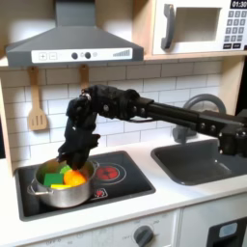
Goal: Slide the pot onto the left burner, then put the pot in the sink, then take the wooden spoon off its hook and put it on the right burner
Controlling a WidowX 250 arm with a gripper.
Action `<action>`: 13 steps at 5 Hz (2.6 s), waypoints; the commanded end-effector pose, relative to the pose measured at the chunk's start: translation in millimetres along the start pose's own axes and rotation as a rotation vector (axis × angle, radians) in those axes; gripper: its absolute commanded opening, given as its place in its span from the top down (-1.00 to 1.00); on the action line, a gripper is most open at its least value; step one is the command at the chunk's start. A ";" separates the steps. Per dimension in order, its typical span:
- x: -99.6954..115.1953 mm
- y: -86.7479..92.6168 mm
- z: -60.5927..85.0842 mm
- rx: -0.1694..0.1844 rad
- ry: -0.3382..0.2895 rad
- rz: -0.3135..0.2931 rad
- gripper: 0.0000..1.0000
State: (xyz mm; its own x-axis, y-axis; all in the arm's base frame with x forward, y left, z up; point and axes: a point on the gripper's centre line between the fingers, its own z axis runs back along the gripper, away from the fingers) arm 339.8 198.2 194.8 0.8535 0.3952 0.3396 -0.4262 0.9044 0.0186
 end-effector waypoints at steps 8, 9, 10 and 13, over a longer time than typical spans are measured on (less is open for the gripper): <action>-8.4 -3.8 -31.6 -0.022 0.060 -0.041 1.00; -7.4 -3.8 -30.7 -0.023 0.053 -0.033 1.00; -6.9 -2.9 -29.8 -0.027 0.042 -0.028 1.00; -3.3 -5.2 -24.6 -0.051 0.022 -0.023 1.00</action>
State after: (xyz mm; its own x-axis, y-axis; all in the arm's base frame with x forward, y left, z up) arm 345.3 194.0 169.1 0.8743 0.3711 0.3128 -0.3839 0.9231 -0.0222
